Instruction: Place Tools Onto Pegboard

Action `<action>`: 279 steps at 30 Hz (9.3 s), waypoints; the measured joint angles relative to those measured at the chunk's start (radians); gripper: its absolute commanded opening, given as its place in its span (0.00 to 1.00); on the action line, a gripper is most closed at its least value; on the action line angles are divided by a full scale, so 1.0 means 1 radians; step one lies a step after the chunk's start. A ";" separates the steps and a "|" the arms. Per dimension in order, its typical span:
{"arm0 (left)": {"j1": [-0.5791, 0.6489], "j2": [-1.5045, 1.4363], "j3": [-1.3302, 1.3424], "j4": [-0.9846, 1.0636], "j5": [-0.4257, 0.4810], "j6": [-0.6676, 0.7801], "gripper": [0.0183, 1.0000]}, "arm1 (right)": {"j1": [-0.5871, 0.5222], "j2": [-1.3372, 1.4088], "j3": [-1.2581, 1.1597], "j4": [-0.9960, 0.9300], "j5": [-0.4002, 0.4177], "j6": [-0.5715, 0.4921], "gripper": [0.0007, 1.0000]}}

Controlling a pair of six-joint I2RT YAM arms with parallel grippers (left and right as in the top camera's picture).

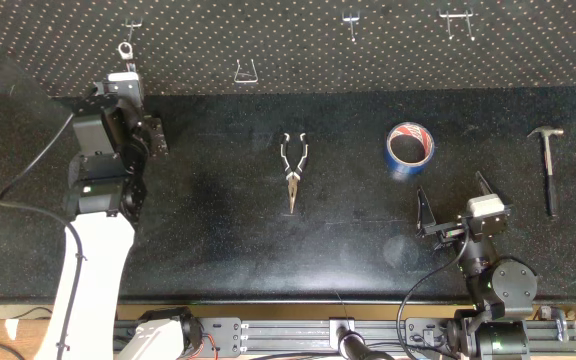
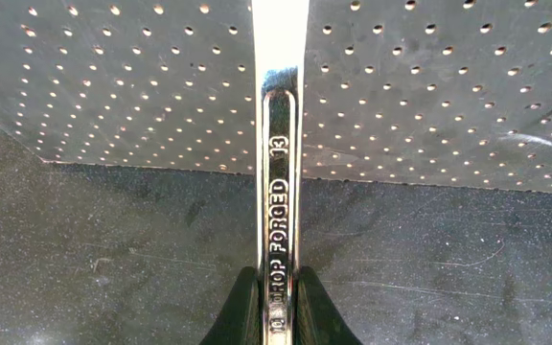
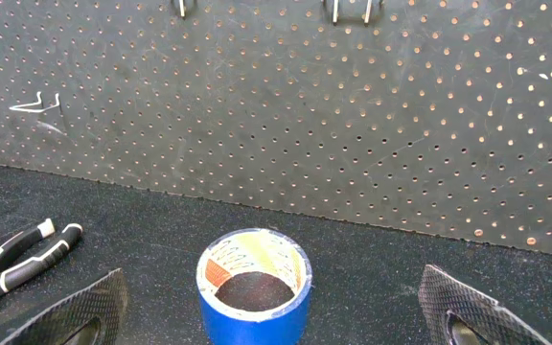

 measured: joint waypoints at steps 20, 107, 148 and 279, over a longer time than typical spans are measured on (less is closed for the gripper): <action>0.015 0.139 0.072 0.080 0.039 0.007 1.00 | 0.000 0.000 0.000 0.000 0.000 0.000 1.00; -0.607 0.867 0.657 -0.576 0.039 -0.598 0.41 | 0.000 0.000 0.000 0.000 0.000 0.000 1.00; -0.479 0.498 0.657 -0.228 -0.346 -0.418 0.27 | 0.000 0.000 0.000 0.000 0.000 0.000 1.00; -0.077 -1.210 -0.869 0.232 0.069 -0.090 1.00 | 0.548 1.615 1.262 -0.007 0.489 0.225 0.07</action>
